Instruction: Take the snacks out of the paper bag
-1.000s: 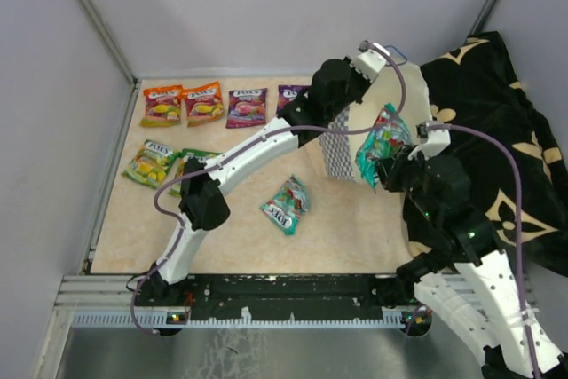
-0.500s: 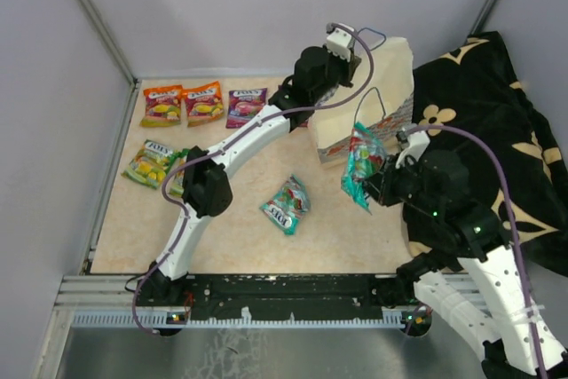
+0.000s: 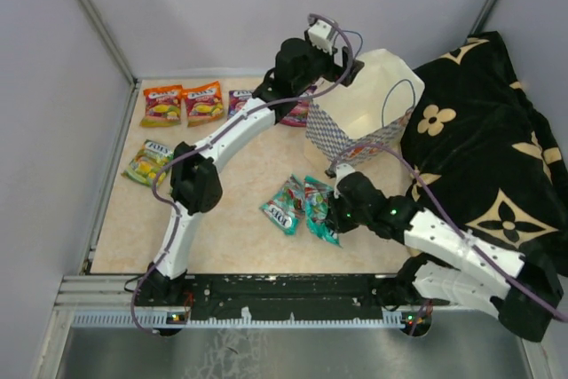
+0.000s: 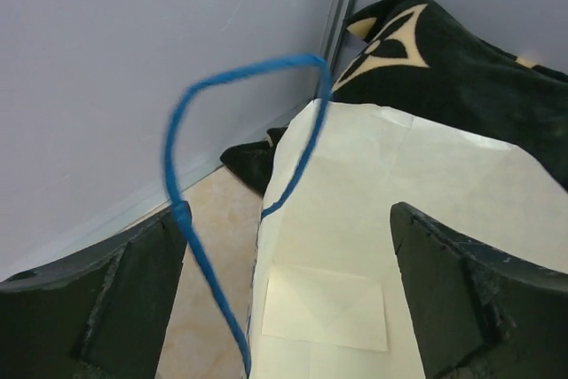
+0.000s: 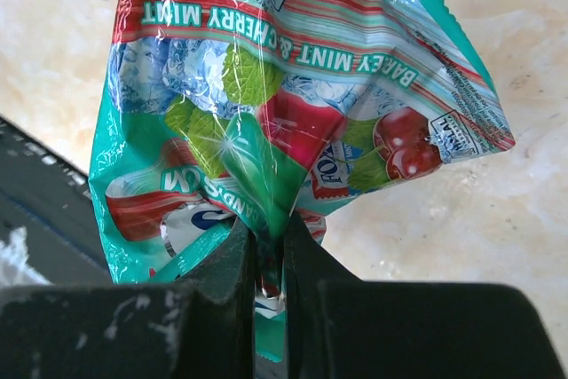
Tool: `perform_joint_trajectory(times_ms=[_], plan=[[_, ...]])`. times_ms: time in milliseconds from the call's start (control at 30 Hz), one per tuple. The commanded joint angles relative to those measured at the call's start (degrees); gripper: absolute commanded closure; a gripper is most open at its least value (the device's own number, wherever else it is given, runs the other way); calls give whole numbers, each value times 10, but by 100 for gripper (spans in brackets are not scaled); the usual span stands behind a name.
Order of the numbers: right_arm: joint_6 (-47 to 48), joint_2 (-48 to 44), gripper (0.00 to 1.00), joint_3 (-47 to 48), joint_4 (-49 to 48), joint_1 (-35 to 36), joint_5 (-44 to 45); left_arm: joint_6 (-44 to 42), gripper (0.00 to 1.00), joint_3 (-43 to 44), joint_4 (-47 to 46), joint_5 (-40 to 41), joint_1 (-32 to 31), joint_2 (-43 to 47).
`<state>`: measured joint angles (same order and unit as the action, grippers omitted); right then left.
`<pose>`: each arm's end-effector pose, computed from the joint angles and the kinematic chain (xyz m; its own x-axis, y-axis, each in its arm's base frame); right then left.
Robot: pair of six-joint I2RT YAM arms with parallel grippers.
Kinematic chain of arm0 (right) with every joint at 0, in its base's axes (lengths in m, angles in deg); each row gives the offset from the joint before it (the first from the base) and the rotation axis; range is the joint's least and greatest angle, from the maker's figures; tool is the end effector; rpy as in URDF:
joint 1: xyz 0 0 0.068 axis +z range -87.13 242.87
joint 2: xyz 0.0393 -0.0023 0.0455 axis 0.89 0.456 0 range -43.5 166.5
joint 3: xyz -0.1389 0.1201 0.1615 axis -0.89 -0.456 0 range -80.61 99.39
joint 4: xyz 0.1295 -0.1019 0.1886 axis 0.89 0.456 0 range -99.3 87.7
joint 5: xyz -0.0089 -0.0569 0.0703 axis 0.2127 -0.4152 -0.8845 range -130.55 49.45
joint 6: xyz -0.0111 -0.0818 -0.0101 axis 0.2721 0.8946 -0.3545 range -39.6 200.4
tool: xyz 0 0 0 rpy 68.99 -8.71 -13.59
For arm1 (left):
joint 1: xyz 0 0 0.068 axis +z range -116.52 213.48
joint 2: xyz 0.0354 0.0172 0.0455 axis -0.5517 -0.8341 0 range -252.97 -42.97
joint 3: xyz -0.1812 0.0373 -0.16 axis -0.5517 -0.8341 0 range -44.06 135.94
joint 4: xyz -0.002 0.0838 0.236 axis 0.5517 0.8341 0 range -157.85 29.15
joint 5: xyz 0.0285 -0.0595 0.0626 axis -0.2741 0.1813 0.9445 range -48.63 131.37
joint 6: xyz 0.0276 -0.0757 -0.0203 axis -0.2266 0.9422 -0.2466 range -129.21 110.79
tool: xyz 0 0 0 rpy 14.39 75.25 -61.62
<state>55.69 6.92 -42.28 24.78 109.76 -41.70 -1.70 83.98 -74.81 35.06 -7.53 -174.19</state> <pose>0.1441 0.1562 0.1984 -0.7569 -0.1971 -0.6231 -0.4656 0.8317 0.3025 0.4148 -0.3713 0.3468 -0.0466 -0.1315 -0.9902 0.7352 0.6666 -0.1232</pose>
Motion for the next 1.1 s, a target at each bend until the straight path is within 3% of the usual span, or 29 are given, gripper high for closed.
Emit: perform_joint_trajectory(times_ms=[0,33,67,200,267,300,433,567,700,867,1067], plan=[[-54,69,100,-19,-145,24,76,-24,0,-9,-6,-51,5,87],[-60,84,100,-20,-148,23,87,-33,0,-11,1,-58,6,100],[-64,96,90,-17,-143,24,99,-43,0,-12,10,-63,7,112],[-53,92,27,52,-89,32,136,-107,0,-37,56,-67,12,169],[-44,65,7,117,-60,32,160,-134,0,-61,84,-62,17,194],[-41,54,2,149,-46,32,173,-147,0,-72,103,-62,21,204],[-59,58,4,282,36,28,275,-174,3,-128,156,-41,28,232],[-101,130,10,413,159,2,387,-208,8,-183,171,-16,28,244],[-130,190,15,492,235,-37,444,-239,13,-187,199,-1,28,234],[-131,257,24,536,278,-67,480,-250,22,-179,202,-1,28,210],[-111,292,27,488,224,-122,450,-254,30,-143,208,-21,30,177]])
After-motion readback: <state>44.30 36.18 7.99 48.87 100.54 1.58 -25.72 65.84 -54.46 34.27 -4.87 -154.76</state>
